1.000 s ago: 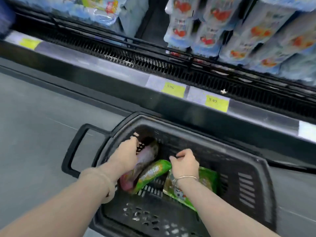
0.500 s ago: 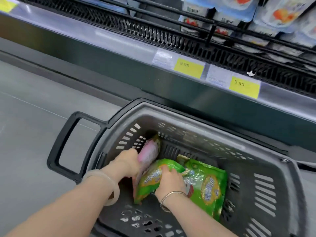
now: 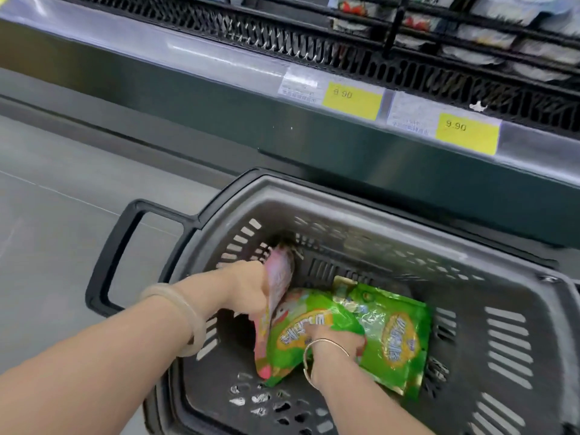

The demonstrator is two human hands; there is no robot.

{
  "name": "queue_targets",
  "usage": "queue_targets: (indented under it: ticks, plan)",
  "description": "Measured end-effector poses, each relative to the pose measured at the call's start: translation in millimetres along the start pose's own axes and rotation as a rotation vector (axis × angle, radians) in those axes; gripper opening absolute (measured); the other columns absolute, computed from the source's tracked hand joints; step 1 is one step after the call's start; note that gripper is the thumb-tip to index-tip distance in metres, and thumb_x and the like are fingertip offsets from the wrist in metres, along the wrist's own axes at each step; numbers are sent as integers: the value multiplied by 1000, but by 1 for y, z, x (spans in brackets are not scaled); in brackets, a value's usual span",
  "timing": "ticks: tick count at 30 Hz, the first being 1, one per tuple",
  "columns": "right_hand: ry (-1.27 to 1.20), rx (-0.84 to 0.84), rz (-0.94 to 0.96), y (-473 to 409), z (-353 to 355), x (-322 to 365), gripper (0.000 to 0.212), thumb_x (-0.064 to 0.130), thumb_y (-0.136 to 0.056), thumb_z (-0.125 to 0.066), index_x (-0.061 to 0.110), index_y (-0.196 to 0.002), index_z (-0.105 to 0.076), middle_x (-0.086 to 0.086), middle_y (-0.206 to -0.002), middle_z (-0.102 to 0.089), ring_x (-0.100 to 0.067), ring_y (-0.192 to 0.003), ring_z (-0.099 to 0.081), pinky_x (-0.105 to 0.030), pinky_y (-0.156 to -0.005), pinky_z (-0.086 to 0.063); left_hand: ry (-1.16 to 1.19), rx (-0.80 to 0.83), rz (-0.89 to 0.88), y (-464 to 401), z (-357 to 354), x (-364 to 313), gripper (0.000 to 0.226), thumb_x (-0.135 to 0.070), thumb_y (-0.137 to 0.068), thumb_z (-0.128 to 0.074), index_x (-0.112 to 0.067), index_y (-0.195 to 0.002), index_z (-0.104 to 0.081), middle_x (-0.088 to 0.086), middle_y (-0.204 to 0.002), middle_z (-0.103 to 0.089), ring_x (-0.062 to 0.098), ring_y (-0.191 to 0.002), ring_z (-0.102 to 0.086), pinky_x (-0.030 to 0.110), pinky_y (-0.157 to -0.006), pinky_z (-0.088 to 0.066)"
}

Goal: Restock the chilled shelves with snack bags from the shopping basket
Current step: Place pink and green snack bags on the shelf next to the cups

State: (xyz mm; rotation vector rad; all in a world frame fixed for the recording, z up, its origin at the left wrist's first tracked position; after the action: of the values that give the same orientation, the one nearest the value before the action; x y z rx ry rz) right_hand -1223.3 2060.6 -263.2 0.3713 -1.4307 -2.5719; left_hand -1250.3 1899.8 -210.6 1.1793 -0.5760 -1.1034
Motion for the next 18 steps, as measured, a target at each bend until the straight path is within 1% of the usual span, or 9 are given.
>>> queue_targets:
  ticks: [2, 3, 4, 5, 7, 8, 10, 12, 18]
  plan:
    - [-284, 81, -67, -4, -6, -3, 68, 0, -71, -75, -9, -122, -31, -29, -111, -48, -34, -86, -59, -44, -97, -39, -69, 45, -50, -3, -9, 5, 47, 4, -80, -50, -4, -125, -56, 21, -122, -61, 33, -111, -58, 30, -83, -46]
    - [-433, 198, -104, -3, -13, -2, 37, -1, -81, -65, -11, -106, -40, -24, -95, -47, -28, -61, -57, -44, -95, -40, -122, 20, -80, -5, -10, 7, 50, 4, -83, -46, -8, -131, -51, 18, -129, -57, 32, -117, -54, 28, -90, -42]
    - [-461, 341, -121, 1, -19, -2, 12, 1, -90, -53, -7, -86, -44, -17, -91, -46, -22, -51, -53, -42, -90, -43, -196, -27, -99, -6, -9, 8, 51, 2, -86, -45, -14, -134, -49, 14, -133, -55, 30, -121, -51, 29, -97, -41]
    - [-421, 449, -83, 3, -21, -4, 19, 3, -95, -43, -1, -76, -43, -11, -93, -49, -21, -57, -53, -37, -82, -45, -275, -79, -110, -7, -7, 8, 50, 1, -87, -47, -17, -134, -49, 12, -133, -54, 30, -123, -50, 32, -100, -40]
    - [-281, 455, 8, -4, -25, -5, 12, 4, -97, -38, 1, -89, -47, -17, -121, -54, -27, -88, -56, -33, -73, -46, -393, -124, -112, -7, -5, 4, 49, 1, -86, -48, -18, -131, -51, 13, -127, -57, 32, -119, -52, 37, -98, -44]
    - [-182, 403, 52, -7, -24, -4, 8, 6, -96, -41, 3, -96, -48, -20, -131, -50, -29, -93, -56, -32, -71, -46, -414, -125, -102, -5, -4, 1, 48, 3, -86, -46, -16, -129, -53, 16, -123, -57, 34, -117, -53, 39, -95, -45]
    - [217, 164, 253, 0, -10, 5, 10, 13, -92, -50, 5, -92, -54, -17, -130, -55, -30, -100, -60, -32, -76, -49, -420, -139, -60, -1, 0, -6, 47, 6, -85, -45, -13, -126, -55, 17, -122, -57, 36, -114, -55, 39, -90, -46]
    - [587, -39, 499, 11, 7, 17, 18, 14, -91, -50, 5, -104, -60, -14, -123, -61, -28, -113, -58, -30, -85, -48, -431, -185, -30, 4, 6, -10, 38, 4, -86, -46, -7, -121, -56, 16, -121, -58, 33, -113, -56, 38, -87, -46]
    - [1053, -127, 1006, 68, 58, 39, 34, -2, -88, -34, 10, -116, -48, -11, -118, -62, -28, -111, -60, -35, -86, -48, -482, -296, -185, 38, 53, -30, 25, -24, -87, -59, -14, -109, -66, 9, -124, -43, 30, -119, -38, 38, -93, -40]
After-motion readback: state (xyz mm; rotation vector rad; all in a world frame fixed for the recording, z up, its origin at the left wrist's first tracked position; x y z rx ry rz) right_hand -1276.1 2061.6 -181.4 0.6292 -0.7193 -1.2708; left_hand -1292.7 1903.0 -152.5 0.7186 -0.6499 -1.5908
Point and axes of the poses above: each hand's wrist, its own y-axis away from the middle knuckle, its own z-axis out of the back of the hand, x = y × z, the point moved 2 cm from there along -y, towards the middle knuckle
